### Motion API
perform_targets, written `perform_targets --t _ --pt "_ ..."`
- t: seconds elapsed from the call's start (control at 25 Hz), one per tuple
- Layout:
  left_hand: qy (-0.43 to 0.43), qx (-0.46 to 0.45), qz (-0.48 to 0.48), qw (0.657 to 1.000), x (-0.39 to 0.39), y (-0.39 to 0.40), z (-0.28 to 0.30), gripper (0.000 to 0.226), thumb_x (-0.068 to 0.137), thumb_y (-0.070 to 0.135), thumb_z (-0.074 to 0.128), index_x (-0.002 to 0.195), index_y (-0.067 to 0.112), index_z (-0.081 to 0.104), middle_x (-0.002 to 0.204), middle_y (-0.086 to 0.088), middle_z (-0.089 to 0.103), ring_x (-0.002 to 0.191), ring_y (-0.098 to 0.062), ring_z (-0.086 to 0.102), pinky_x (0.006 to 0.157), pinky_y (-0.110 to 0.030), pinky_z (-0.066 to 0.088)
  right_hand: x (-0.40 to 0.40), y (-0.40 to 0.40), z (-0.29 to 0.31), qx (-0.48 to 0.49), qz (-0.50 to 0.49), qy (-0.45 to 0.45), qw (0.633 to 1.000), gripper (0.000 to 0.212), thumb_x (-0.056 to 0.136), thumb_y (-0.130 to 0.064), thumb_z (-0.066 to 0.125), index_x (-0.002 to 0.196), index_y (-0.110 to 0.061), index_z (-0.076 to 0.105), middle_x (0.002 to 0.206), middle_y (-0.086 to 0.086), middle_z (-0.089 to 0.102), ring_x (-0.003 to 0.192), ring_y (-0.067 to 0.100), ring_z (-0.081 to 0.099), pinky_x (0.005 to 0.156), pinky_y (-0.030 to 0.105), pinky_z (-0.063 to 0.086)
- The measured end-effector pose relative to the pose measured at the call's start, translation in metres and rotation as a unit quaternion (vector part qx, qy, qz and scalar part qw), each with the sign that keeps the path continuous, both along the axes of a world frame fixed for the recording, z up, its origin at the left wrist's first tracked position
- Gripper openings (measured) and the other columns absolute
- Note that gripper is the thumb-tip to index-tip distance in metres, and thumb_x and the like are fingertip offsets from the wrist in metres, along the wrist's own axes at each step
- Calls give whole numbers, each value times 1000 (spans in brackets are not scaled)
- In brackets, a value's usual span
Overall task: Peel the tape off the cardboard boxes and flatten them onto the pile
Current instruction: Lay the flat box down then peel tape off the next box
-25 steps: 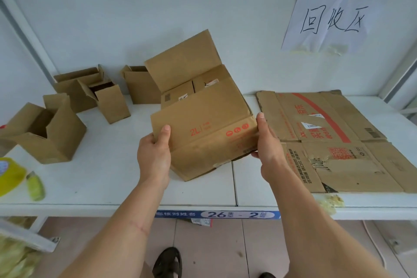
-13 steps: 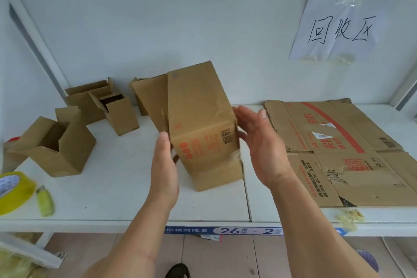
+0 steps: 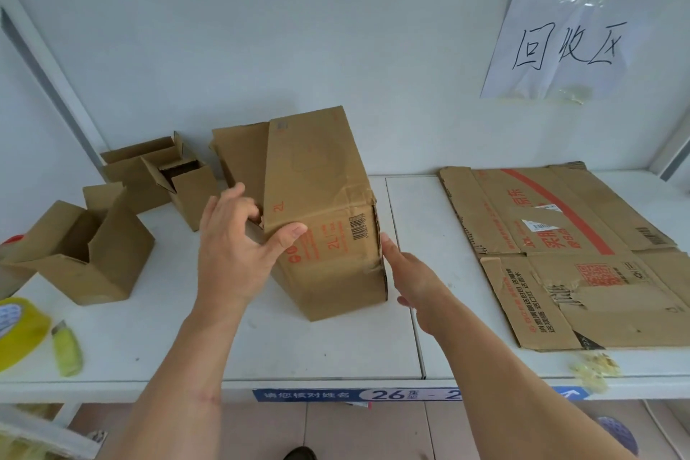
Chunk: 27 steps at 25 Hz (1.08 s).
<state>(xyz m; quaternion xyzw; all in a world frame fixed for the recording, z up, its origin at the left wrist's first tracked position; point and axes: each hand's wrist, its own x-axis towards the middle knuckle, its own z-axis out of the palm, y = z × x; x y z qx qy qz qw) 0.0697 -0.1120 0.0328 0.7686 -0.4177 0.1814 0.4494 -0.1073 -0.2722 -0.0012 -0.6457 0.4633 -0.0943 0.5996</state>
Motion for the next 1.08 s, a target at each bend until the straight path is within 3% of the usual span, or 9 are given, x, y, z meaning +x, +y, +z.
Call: perform_targets --t 0.12,0.24,0.4,0.52,0.68,0.84,0.92,0.96,1.08 --pt "2 -29 13 1000 -4 1 0 77 74 84 47 70 7 44 78 -1 53 85 -18 50 73 -31 44 4 -2 -7 67 12 -11 998 73 74 -89 40 117 -30 50 124 -3 56 112 20 58 99 43 48" --pt "77 -61 4 995 -4 8 0 74 72 86 47 69 12 45 77 1 55 76 -15 50 61 -14 36 4 -4 0 68 -3 -52 996 75 76 -85 45 121 -26 56 121 -3 60 106 19 61 100 42 47" --pt "153 -58 25 986 -17 18 -5 84 69 93 31 73 11 48 67 0 57 63 -9 52 52 -20 38 -4 -9 24 -17 -189 -206 960 50 77 -66 66 105 -26 61 106 -4 64 99 12 61 90 35 50" --pt "181 -9 36 983 -24 17 -12 94 72 92 16 83 7 55 73 4 61 69 -5 56 55 -21 40 -14 -7 34 -112 -235 -266 928 38 80 -55 72 107 -31 63 104 -6 62 94 5 60 76 24 45" --pt "271 58 35 960 -25 22 -20 69 89 71 18 103 14 55 86 12 58 82 -6 56 64 -21 41 -17 -2 39 -219 -191 -254 922 33 82 -48 73 111 -39 61 94 -8 45 80 -5 51 76 13 40" --pt "425 240 17 872 -19 30 -54 62 93 66 31 128 17 47 123 -1 59 108 -21 57 90 -39 49 -13 6 27 -284 -121 -161 938 38 82 -52 71 114 -34 59 105 -11 42 94 -1 52 79 16 42" --pt "365 352 63 860 -18 33 -63 72 90 70 36 138 16 37 138 -5 50 121 -26 52 97 -42 47 -8 9 18 -306 -89 -103 942 44 81 -59 67 112 -29 59 111 -8 42 98 4 54 84 25 47" --pt "282 362 115 881 -20 32 -62 80 87 70 44 144 16 28 147 -6 41 129 -28 45 103 -44 42 -6 8 15 -312 -76 -76 944 45 81 -61 65 112 -28 59 113 -8 42 99 7 55 86 28 49" --pt "-45 231 108 966 -22 22 -44 97 78 54 64 152 17 14 158 -11 18 146 -31 16 118 -50 21 -3 3 14 -292 -60 -65 952 43 85 -57 65 117 -30 55 122 -7 40 105 11 52 87 29 47"
